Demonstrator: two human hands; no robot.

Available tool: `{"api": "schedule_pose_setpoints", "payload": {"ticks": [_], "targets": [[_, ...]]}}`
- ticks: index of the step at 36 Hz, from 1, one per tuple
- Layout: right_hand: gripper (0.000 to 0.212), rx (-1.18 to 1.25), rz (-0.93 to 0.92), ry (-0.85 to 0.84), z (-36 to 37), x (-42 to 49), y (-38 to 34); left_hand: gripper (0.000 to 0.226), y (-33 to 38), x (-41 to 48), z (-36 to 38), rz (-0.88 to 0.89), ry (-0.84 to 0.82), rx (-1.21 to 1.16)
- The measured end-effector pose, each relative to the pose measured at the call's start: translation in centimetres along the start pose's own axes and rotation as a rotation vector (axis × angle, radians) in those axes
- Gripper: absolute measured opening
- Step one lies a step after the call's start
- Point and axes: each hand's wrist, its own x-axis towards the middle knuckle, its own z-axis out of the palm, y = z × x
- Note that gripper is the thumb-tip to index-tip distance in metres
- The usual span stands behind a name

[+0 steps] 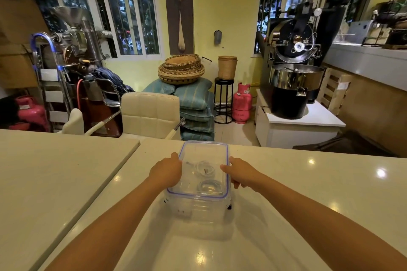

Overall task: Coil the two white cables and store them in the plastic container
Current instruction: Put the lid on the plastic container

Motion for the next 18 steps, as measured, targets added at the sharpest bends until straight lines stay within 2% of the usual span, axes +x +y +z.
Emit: {"api": "schedule_pose_setpoints", "payload": {"ticks": [18], "targets": [[0.039, 0.008, -0.021, -0.011, -0.23, -0.69, -0.1, 0.035, -0.28, -0.28, -0.32, -0.05, -0.007, -0.141]]}}
